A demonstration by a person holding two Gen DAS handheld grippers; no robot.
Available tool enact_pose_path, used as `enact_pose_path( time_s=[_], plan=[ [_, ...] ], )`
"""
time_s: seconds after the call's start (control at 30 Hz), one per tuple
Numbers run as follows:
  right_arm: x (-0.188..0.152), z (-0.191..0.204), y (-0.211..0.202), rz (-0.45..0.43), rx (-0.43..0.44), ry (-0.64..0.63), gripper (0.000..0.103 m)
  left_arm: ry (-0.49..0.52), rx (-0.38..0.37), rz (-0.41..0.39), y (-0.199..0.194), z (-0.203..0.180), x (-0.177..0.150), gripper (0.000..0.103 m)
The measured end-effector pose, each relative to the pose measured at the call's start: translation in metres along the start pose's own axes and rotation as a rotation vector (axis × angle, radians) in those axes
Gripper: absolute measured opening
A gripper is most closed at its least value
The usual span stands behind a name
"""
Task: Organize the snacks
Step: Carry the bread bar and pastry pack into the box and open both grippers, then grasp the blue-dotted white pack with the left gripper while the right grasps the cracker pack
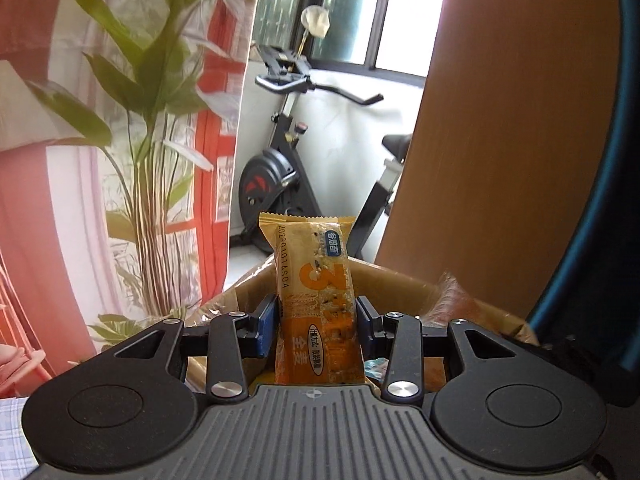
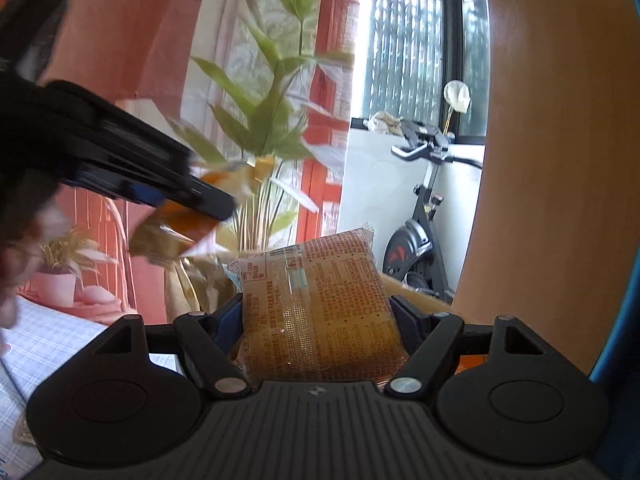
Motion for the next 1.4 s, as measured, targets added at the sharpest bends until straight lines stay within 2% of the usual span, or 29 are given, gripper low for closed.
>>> enact_pose_path(
  time_s=[0.07, 0.2, 0.4, 0.67, 0.87, 1.07, 1.3, 1.4],
  plan=[
    [0.000, 0.002, 0.000, 0.002, -0.001, -0.017, 0.077, 0.009, 0.000, 0.021, 0.011, 0.007, -0.001, 0.045],
    [0.002, 0.001, -0.003, 0.004, 0.014, -0.014, 0.079, 0.016, 0.015, 0.013, 0.013, 0.015, 0.001, 0.071],
    [0.005, 0.008, -0.016, -0.013, 0.042, -0.012, 0.080, -0.017, 0.024, 0.013, -0.026, 0.027, 0.000, 0.071],
    [0.007, 0.034, -0.043, -0.029, 0.168, 0.022, 0.080, -0.028, 0.057, 0.032, -0.101, 0.051, -0.030, 0.071],
    [-0.009, 0.069, -0.044, 0.015, 0.279, 0.017, 0.080, -0.110, 0.118, 0.083, -0.152, 0.092, -0.086, 0.071],
    [-0.032, 0.097, -0.029, 0.091, 0.369, 0.020, 0.080, -0.199, 0.233, 0.126, -0.186, 0.129, -0.153, 0.071],
    [-0.063, 0.126, -0.008, 0.171, 0.421, 0.009, 0.079, -0.415, 0.330, 0.272, -0.169, 0.151, -0.240, 0.072],
    [-0.073, 0.135, -0.003, 0.209, 0.446, -0.001, 0.078, -0.527, 0.283, 0.310, -0.159, 0.153, -0.269, 0.072]
  ],
)
Point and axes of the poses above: each gripper's, at about its wrist camera, not at the fingertips, and y roughly the way its jaws point, z to its left, x to its top, the point moved 2 cm from there along y, roughly the way its jaws point, and after that the axes turned 7 degrees about z, right-handed, at the moved point
